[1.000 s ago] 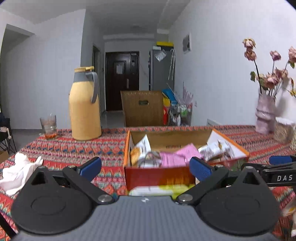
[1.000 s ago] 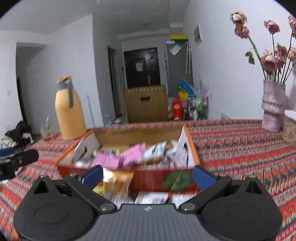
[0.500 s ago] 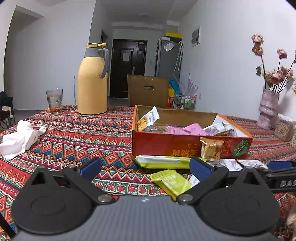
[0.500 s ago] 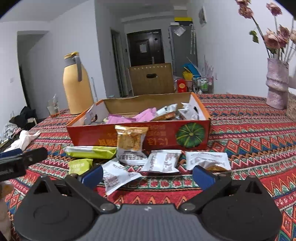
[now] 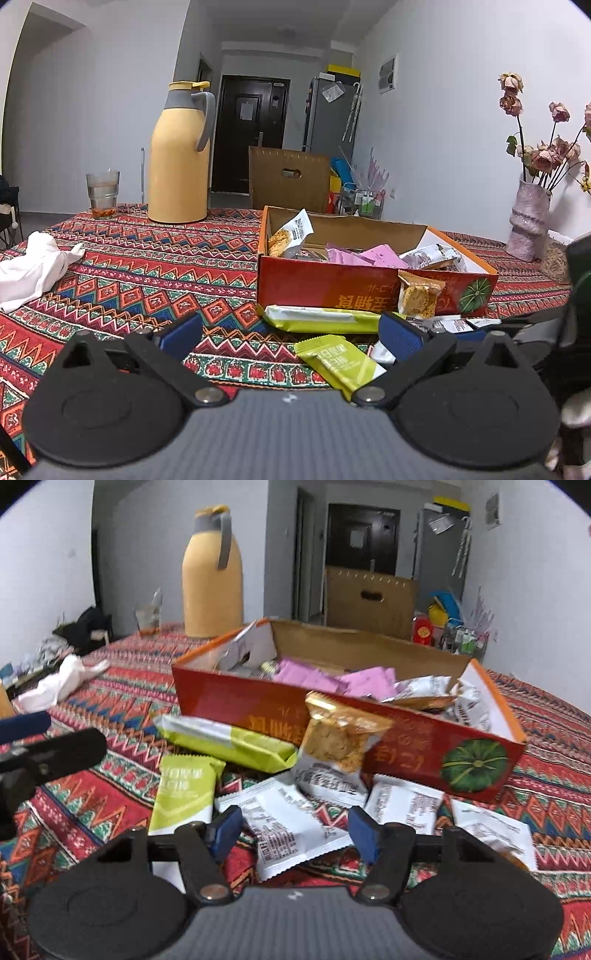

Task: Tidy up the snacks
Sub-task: 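Grasp a white printed packet with the right gripper while the left gripper grasps a green-yellow snack bar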

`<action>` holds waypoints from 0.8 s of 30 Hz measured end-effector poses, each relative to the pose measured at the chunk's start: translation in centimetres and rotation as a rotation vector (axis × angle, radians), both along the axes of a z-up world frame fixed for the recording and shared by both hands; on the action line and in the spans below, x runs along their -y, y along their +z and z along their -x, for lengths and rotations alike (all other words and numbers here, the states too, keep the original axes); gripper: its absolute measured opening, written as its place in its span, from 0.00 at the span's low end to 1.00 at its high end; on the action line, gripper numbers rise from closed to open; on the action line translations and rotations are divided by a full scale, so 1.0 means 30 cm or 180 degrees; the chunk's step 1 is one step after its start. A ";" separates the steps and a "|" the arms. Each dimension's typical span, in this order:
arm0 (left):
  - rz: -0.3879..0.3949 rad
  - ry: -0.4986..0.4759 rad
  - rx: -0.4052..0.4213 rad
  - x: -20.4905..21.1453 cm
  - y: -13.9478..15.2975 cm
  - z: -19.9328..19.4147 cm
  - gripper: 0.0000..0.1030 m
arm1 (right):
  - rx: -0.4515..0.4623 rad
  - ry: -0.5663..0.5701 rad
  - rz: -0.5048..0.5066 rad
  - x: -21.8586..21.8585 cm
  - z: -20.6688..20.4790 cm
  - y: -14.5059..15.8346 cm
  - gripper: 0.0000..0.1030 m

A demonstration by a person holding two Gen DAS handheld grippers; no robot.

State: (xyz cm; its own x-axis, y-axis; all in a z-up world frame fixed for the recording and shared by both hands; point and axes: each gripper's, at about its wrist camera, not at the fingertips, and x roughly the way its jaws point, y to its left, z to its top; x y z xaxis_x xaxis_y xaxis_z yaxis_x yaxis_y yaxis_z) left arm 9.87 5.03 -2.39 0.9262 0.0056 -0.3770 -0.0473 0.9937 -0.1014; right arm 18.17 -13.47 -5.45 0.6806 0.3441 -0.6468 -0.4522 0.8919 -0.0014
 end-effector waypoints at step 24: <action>-0.0145 -0.0015 -0.0185 0.037 -0.003 -0.016 1.00 | 0.0493 -0.0756 -0.0531 0.304 0.191 0.040 0.36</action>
State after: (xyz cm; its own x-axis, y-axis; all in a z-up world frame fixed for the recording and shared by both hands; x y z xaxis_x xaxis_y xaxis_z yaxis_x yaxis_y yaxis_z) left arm 10.36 3.92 -2.49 0.9028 0.0196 -0.4297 -0.0471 0.9975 -0.0535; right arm 12.43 -22.59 -4.23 0.8405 0.2563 -0.4773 -0.2373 0.9662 0.1011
